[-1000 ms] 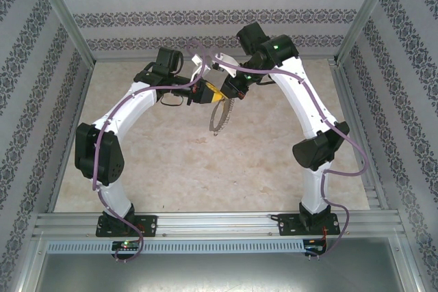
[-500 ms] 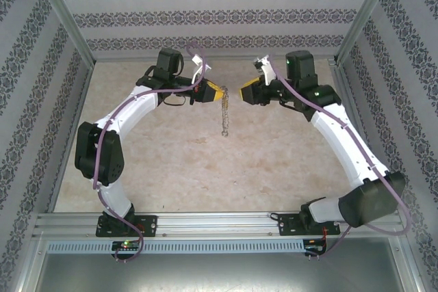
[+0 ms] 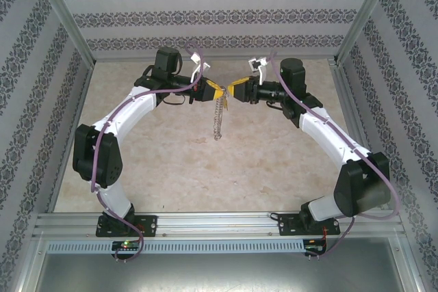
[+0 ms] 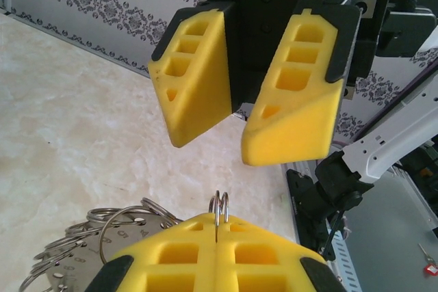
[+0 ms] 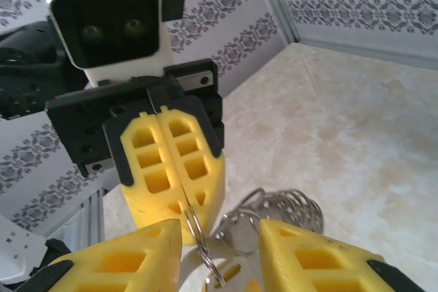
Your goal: Put the keys on the keyring
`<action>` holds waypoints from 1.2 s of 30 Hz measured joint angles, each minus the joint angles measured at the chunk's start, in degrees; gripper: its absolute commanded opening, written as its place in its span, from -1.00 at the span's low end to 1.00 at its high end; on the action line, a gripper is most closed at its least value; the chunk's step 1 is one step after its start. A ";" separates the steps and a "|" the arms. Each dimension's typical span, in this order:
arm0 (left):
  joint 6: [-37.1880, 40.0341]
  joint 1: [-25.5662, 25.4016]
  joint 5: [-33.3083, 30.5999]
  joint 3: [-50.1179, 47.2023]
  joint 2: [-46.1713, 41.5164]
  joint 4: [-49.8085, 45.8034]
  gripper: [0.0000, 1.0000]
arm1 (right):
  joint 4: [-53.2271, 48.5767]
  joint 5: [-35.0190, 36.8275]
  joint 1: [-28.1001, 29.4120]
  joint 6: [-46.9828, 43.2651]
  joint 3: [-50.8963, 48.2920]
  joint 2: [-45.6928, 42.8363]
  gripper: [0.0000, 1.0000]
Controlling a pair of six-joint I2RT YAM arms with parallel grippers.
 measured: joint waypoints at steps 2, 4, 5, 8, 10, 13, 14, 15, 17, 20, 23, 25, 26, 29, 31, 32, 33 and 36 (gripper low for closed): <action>-0.22 -0.02 0.15 0.00 0.00 0.00 -1.00 | 1.05 -1.38 0.00 0.46 0.00 0.44 -0.33; -0.39 -0.04 0.35 0.00 0.00 0.00 -1.00 | 1.66 -2.71 0.00 0.85 -0.09 0.81 -0.34; -0.42 -0.04 0.35 0.00 0.00 0.00 -1.00 | 1.90 -3.19 0.00 0.98 -0.26 0.85 -0.35; -0.42 -0.04 0.35 0.02 0.00 0.00 -1.00 | 2.56 -5.01 0.00 1.25 -1.05 0.92 -0.38; -0.42 -0.07 0.35 0.13 0.00 0.00 -1.00 | 2.86 -5.84 0.00 1.25 -1.77 0.92 -0.38; -0.42 -0.07 0.35 0.22 0.00 0.00 -1.00 | 3.02 -6.99 0.00 1.25 -2.82 0.94 -0.39; -0.42 -0.07 0.35 0.22 0.00 0.00 -1.00 | 3.08 -7.19 0.00 1.25 -3.13 0.94 -0.40; -0.42 -0.07 0.35 0.22 0.00 0.00 -1.00 | 3.15 -7.37 0.00 1.25 -3.37 0.96 -0.41; -0.42 -0.07 0.35 0.22 0.00 -0.02 -1.00 | 3.19 -7.61 0.00 1.22 -3.54 1.07 -0.49; -0.42 -0.07 0.35 0.22 0.00 0.00 -1.00 | 3.39 -7.85 0.00 1.42 -3.58 1.25 -0.70; -0.44 -0.07 0.50 0.22 -0.04 0.00 -1.00 | 3.63 -8.00 0.00 1.57 -3.69 1.33 -0.79; -0.50 -0.11 0.55 0.22 -0.22 0.00 -1.00 | 3.63 -8.02 -0.13 1.60 -3.69 1.42 -0.90; -0.61 -0.15 0.48 0.22 -0.26 0.00 -1.00 | 3.63 -8.04 -0.15 1.62 -3.69 1.42 -0.97; -0.87 -0.31 0.28 0.22 -0.33 0.39 -1.00 | 3.87 -8.44 -0.37 1.70 -3.76 1.42 -1.00; -1.29 -0.31 0.26 0.22 -0.33 0.96 -1.00 | 4.02 -8.41 -0.35 1.64 -3.78 1.44 -1.00; -1.51 -0.31 0.26 0.22 -0.33 1.25 -1.00 | 4.02 -8.44 -0.33 1.64 -3.78 1.44 -1.00; -1.95 -0.31 0.22 0.20 -0.35 1.66 -1.00 | 4.02 -8.44 -0.33 1.62 -3.78 1.46 -1.00; -2.91 -0.31 -0.22 -0.22 -0.52 2.97 -1.00 | 4.02 -8.46 -0.22 1.33 -3.78 1.92 -1.00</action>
